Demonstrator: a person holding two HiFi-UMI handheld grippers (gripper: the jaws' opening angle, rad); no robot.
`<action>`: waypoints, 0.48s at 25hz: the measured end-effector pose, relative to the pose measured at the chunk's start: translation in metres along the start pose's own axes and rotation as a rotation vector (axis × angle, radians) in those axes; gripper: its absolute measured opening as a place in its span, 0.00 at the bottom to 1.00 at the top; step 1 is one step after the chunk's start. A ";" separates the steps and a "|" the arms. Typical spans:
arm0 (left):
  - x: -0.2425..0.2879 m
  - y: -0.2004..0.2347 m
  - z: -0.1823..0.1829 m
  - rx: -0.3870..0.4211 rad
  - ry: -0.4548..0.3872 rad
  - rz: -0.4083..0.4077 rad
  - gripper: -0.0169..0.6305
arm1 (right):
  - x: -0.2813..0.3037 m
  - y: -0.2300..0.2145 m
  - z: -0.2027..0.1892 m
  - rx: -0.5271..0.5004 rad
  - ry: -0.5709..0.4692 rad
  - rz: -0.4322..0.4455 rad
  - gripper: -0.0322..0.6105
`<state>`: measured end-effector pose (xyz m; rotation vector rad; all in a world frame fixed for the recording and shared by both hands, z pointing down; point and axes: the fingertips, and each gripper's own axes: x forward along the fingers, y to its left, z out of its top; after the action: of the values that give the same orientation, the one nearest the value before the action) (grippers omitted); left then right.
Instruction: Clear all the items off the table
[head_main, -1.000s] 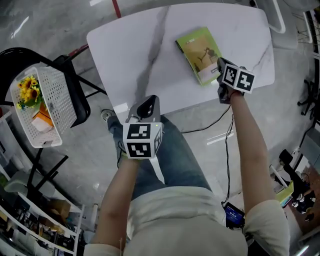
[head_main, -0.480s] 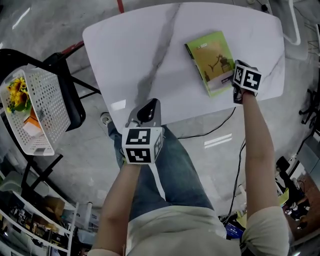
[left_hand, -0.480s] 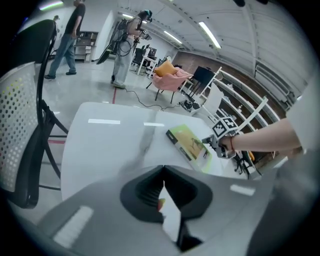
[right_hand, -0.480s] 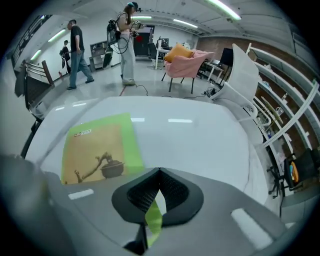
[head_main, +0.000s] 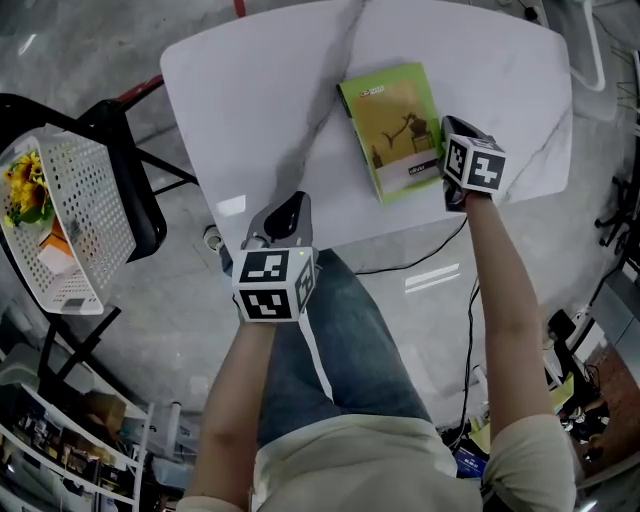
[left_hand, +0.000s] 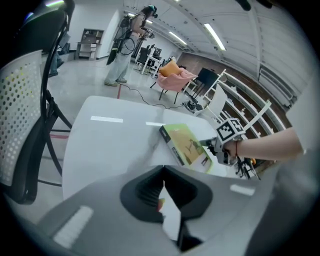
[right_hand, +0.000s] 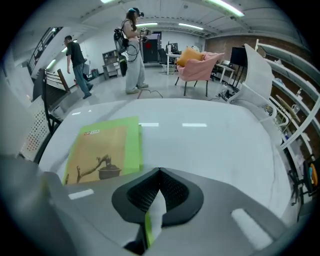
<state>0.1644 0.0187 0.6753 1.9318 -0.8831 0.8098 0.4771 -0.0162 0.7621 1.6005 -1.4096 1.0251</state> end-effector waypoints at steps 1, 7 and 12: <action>-0.001 0.004 -0.001 -0.006 0.005 0.002 0.04 | 0.001 0.014 0.002 -0.005 -0.011 0.024 0.05; -0.014 0.035 -0.014 -0.023 0.018 0.036 0.04 | 0.000 0.100 0.003 -0.032 -0.027 0.164 0.05; -0.032 0.073 -0.030 -0.062 0.015 0.094 0.04 | -0.004 0.162 -0.001 -0.083 -0.030 0.247 0.05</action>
<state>0.0814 0.0247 0.6931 1.8399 -0.9846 0.8412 0.3156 -0.0308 0.7636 1.4118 -1.6787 1.0704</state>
